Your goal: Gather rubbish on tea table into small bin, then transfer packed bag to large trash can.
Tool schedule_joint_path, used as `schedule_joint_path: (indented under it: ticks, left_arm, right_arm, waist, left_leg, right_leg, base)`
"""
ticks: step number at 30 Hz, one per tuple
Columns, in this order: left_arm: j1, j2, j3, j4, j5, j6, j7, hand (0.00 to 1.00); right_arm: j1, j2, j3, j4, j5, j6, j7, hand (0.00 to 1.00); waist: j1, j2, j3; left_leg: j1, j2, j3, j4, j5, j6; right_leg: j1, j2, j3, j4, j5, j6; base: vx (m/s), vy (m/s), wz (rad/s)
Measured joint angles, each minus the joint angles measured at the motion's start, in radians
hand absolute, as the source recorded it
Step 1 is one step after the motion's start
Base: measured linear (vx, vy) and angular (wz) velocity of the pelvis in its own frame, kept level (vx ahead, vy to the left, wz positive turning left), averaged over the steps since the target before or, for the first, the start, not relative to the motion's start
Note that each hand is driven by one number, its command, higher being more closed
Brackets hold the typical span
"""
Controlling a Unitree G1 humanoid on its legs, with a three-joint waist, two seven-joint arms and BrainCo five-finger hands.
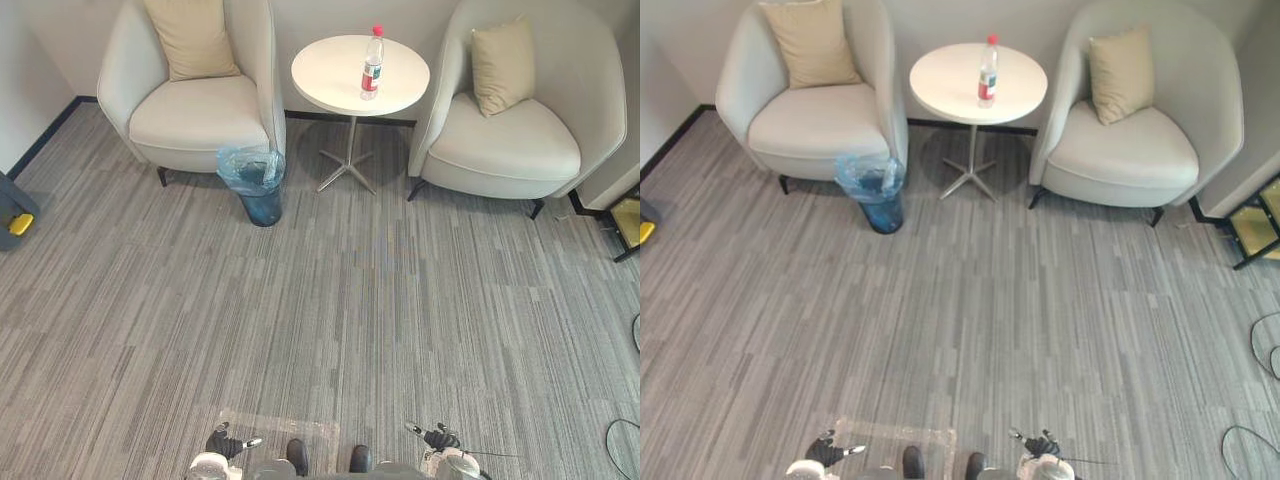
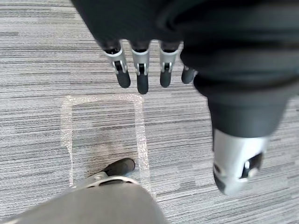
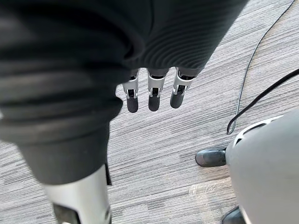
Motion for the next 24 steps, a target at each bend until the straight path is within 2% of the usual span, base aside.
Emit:
schedule_joint_path:
  ticks: [1,2,4,5,6,7,8,9,10,12,13,14,15,16,17,18,19,20,21,22,23,24]
  left_arm:
    - [0.0,0.0,0.0,0.0,0.0,0.0,0.0,0.0]
    - [-0.002,0.001,0.002,-0.003,0.0,0.0,0.0,0.0]
    - [0.0,0.0,0.012,-0.015,-0.001,0.001,0.001,0.0]
    - [0.007,-0.02,0.045,-0.033,-0.002,0.0,0.003,0.0]
    - [0.013,-0.025,0.05,-0.043,-0.003,-0.001,0.01,0.0]
    - [0.011,-0.028,0.065,-0.051,-0.004,-0.003,0.021,0.0]
    - [0.007,-0.027,0.074,-0.056,-0.006,-0.003,0.023,0.0]
    - [0.0,-0.025,0.079,-0.059,-0.014,-0.003,0.025,0.0]
    - [-0.006,-0.026,0.079,-0.06,-0.027,-0.005,0.026,0.0]
    - [-0.009,-0.025,0.076,-0.061,-0.039,-0.006,0.028,0.0]
    - [-0.014,-0.026,0.071,-0.06,-0.039,-0.004,0.041,0.0]
    - [-0.015,-0.027,0.069,-0.059,-0.039,-0.003,0.041,0.0]
    - [-0.007,-0.033,0.065,-0.055,-0.039,0.0,0.04,0.0]
    - [-0.009,-0.026,0.064,-0.056,-0.039,0.0,0.04,0.0]
    - [-0.014,-0.012,0.063,-0.058,-0.038,0.001,0.04,0.0]
    - [-0.02,-0.007,0.065,-0.058,-0.037,0.003,0.039,0.0]
    - [-0.02,-0.007,0.065,-0.058,-0.038,0.003,0.039,0.0]
    - [-0.02,-0.007,0.065,-0.058,-0.038,0.008,0.04,0.0]
    - [-0.017,-0.007,0.064,-0.058,-0.038,0.012,0.04,0.0]
    - [-0.008,-0.005,0.061,-0.059,-0.038,0.016,0.04,0.0]
    - [-0.01,-0.002,0.051,-0.06,-0.037,0.018,0.04,0.0]
    - [-0.014,0.001,0.04,-0.06,-0.037,0.018,0.04,0.0]
  right_arm:
    - [0.001,-0.002,0.001,0.0,0.0,0.0,0.0,0.0]
    - [0.009,-0.004,0.0,0.0,0.004,0.0,0.001,0.0]
    - [0.011,-0.007,-0.01,-0.007,0.012,0.001,0.001,0.0]
    - [0.021,-0.011,-0.017,-0.025,0.012,0.001,0.001,0.0]
    - [0.028,-0.012,-0.022,-0.033,0.013,0.001,-0.001,0.0]
    - [0.029,-0.011,-0.022,-0.034,0.013,0.001,-0.002,0.0]
    - [0.028,-0.009,-0.019,-0.033,0.013,0.001,-0.003,0.0]
    - [0.012,-0.01,-0.019,-0.027,0.013,0.003,-0.007,0.0]
    - [0.01,-0.012,-0.02,-0.023,0.013,0.004,-0.011,0.0]
    - [0.006,-0.011,-0.019,-0.015,0.013,0.005,-0.013,0.0]
    - [0.006,-0.013,-0.018,-0.014,0.013,0.006,-0.017,0.0]
    - [0.005,-0.015,-0.017,-0.014,0.012,0.006,-0.018,0.0]
    - [0.001,-0.022,-0.009,-0.013,0.011,0.006,-0.019,0.0]
    - [-0.003,-0.017,-0.005,-0.011,0.011,0.007,-0.019,0.0]
    - [-0.008,-0.001,0.001,-0.011,0.01,0.011,-0.015,0.0]
    - [-0.013,0.009,-0.008,-0.016,0.005,0.013,-0.014,0.0]
    - [-0.013,0.012,-0.011,-0.017,-0.001,0.013,-0.014,0.0]
    - [-0.011,0.015,-0.01,-0.015,-0.008,0.014,-0.01,0.0]
    - [-0.011,0.015,-0.008,-0.015,-0.009,0.014,-0.009,0.0]
    - [-0.013,0.016,0.004,-0.018,-0.01,0.013,-0.005,0.0]
    - [-0.015,0.015,0.013,-0.029,-0.01,0.013,-0.002,0.0]
    - [-0.016,0.012,0.02,-0.032,-0.011,0.013,0.0,0.0]
  waist:
    - [0.0,0.002,0.001]
    - [0.0,0.006,0.009]
    - [0.0,0.013,0.022]
    - [0.004,0.04,0.026]
    - [0.006,0.048,0.027]
    - [0.008,0.047,0.027]
    - [0.01,0.035,0.03]
    - [0.011,0.034,0.034]
    - [0.011,0.031,0.037]
    - [0.018,0.021,0.04]
    - [0.021,0.021,0.039]
    - [0.022,0.028,0.036]
    - [0.033,0.03,0.035]
    - [0.039,0.018,0.035]
    - [0.042,-0.009,0.027]
    - [0.043,-0.019,0.022]
    - [0.043,-0.021,0.021]
    - [0.055,-0.029,0.019]
    - [0.058,-0.032,0.018]
    - [0.053,-0.036,0.015]
    - [0.045,-0.038,0.015]
    - [0.042,-0.039,0.014]
  left_leg:
    - [-0.01,0.006,0.002,0.025,-0.01,-0.002]
    - [-0.066,0.038,0.023,0.188,-0.046,-0.022]
    - [-0.151,0.088,0.043,0.411,-0.047,-0.023]
    - [-0.2,0.14,0.053,0.555,-0.037,-0.022]
    - [-0.22,0.161,0.056,0.623,-0.018,-0.024]
    - [-0.269,0.176,0.054,0.706,0.041,-0.027]
    - [-0.293,0.177,0.053,0.739,0.03,-0.023]
    - [-0.33,0.163,0.048,0.716,-0.028,-0.021]
    - [-0.352,0.144,0.047,0.651,-0.058,-0.021]
    - [-0.361,0.096,0.05,0.499,-0.056,-0.018]
    - [-0.357,0.049,0.047,0.277,0.001,-0.027]
    - [-0.352,0.036,0.036,0.166,0.04,-0.036]
    - [-0.326,0.021,0.027,0.084,0.163,-0.015]
    - [-0.321,0.009,0.041,0.083,0.161,0.002]
    - [-0.346,-0.008,0.049,0.122,0.107,0.031]
    - [-0.369,-0.01,0.052,0.183,0.055,0.049]
    - [-0.369,-0.01,0.054,0.2,0.037,0.052]
    - [-0.326,-0.012,0.087,0.226,0.001,0.072]
    - [-0.303,-0.014,0.096,0.222,-0.012,0.078]
    - [-0.238,-0.026,0.111,0.216,-0.046,0.087]
    - [-0.19,-0.031,0.111,0.212,-0.068,0.091]
    - [-0.16,-0.035,0.109,0.203,-0.077,0.093]
  right_leg:
    - [0.001,0.002,0.0,0.003,-0.003,-0.002]
    - [0.008,0.009,0.004,0.011,-0.023,-0.016]
    - [0.03,0.02,0.012,0.017,-0.034,-0.022]
    - [0.051,0.042,0.025,0.019,-0.044,-0.028]
    - [0.066,0.049,0.034,0.019,-0.051,-0.032]
    - [0.075,0.045,0.048,0.019,-0.063,-0.046]
    - [0.081,0.039,0.053,0.017,-0.067,-0.052]
    - [0.083,0.023,0.071,0.025,-0.073,-0.056]
    - [0.082,0.0,0.077,0.029,-0.08,-0.048]
    - [0.082,-0.043,0.082,0.04,-0.096,-0.031]
    - [0.083,-0.078,0.1,0.048,-0.127,-0.008]
    - [0.083,-0.084,0.112,0.049,-0.14,0.008]
    - [0.083,-0.097,0.143,0.043,-0.162,0.029]
    - [0.083,-0.11,0.152,0.043,-0.168,0.02]
    - [0.072,-0.125,0.166,0.066,-0.161,0.02]
    - [0.041,-0.135,0.166,0.133,-0.169,0.037]
    - [0.029,-0.14,0.169,0.166,-0.173,0.044]
    - [-0.024,-0.158,0.196,0.347,-0.181,0.06]
    - [-0.045,-0.168,0.203,0.415,-0.176,0.081]
    - [-0.116,-0.187,0.221,0.636,-0.131,0.175]
    - [-0.181,-0.193,0.225,0.821,-0.104,0.226]
    - [-0.223,-0.198,0.21,0.925,-0.106,0.221]
  base:
    - [-0.02,-0.065,-0.07]
    - [-0.04,-0.034,-0.06]
    - [0.0,-0.023,-0.14]
    - [0.06,0.014,-0.22]
    - [0.1,0.052,-0.26]
    - [0.09,0.054,-0.17]
    - [0.18,0.068,-0.19]
    - [0.21,0.085,-0.2]
    - [0.28,0.119,-0.27]
    - [0.25,0.13,-0.29]
    - [0.32,0.185,-0.33]
    - [0.42,0.264,-0.5]
    - [0.3,0.199,-0.45]
    - [0.41,0.221,-0.48]
    - [0.44,0.18,-0.24]
    - [0.53,0.218,-0.12]
    - [0.54,0.212,-0.15]
    - [0.35,0.147,-0.25]
    - [0.52,0.187,-0.46]
    - [0.42,0.108,-0.35]
    - [0.49,0.116,-0.28]
    - [0.38,0.043,-0.1]
